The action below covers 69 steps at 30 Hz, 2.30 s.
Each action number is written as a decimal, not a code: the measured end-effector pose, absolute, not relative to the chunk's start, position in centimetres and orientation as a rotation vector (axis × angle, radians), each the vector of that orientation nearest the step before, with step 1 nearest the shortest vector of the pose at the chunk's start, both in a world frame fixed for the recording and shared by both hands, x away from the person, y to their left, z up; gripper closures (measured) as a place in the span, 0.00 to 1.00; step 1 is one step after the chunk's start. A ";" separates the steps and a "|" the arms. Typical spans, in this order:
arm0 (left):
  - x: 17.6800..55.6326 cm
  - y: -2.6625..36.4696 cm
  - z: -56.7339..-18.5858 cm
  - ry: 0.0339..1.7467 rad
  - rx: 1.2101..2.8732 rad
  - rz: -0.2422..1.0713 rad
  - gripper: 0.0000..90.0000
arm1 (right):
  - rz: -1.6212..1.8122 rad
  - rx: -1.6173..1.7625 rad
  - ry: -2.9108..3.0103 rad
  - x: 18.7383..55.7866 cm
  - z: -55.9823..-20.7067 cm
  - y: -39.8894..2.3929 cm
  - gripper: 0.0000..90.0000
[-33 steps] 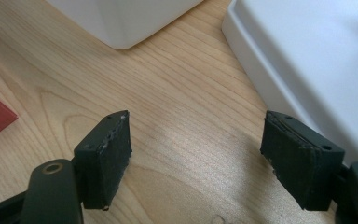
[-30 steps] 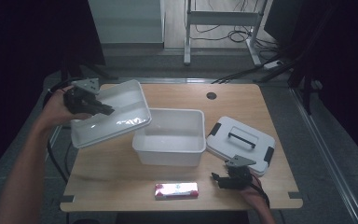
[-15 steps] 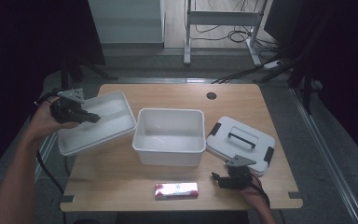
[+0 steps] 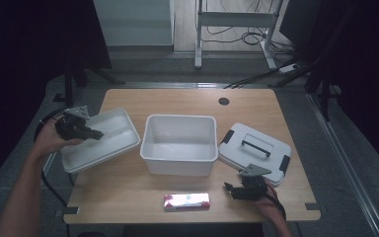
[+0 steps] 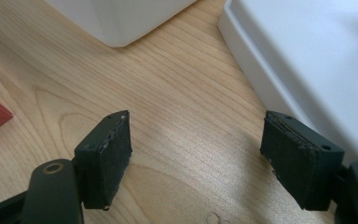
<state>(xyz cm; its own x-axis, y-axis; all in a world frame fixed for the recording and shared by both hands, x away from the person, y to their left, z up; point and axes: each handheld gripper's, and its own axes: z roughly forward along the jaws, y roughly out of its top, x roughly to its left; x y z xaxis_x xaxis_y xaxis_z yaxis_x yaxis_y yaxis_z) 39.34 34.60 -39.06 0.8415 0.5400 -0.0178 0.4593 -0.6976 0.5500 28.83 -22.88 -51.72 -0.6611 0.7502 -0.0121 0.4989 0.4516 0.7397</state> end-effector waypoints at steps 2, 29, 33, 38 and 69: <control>39.3 34.4 -40.1 0.733 2.478 0.197 1.00 | 1.037 1.061 2.373 28.8 -51.7 -22.9 0.27; 40.0 32.2 -48.2 0.749 2.569 0.083 0.97 | 1.038 1.048 2.380 28.8 -51.7 -22.9 0.26; 39.9 31.6 -47.6 0.743 2.591 0.127 0.76 | 1.039 1.018 2.387 28.7 -51.5 -22.8 0.26; 40.1 31.0 -46.6 0.736 2.605 0.155 0.64 | 1.085 0.979 2.388 28.6 -50.4 -22.6 0.27; 40.4 28.6 -44.6 0.692 2.639 0.188 0.58 | 0.978 0.378 2.784 27.0 -45.3 -12.2 0.28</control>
<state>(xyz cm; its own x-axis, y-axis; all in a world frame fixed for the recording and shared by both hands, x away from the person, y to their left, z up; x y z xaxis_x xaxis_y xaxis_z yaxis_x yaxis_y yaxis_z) 40.44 28.58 -44.56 0.8680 0.4959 0.0271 0.4415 -0.7956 0.4149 27.05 -12.25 -45.34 -0.9540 0.2911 -0.0723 0.1819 0.7532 0.6322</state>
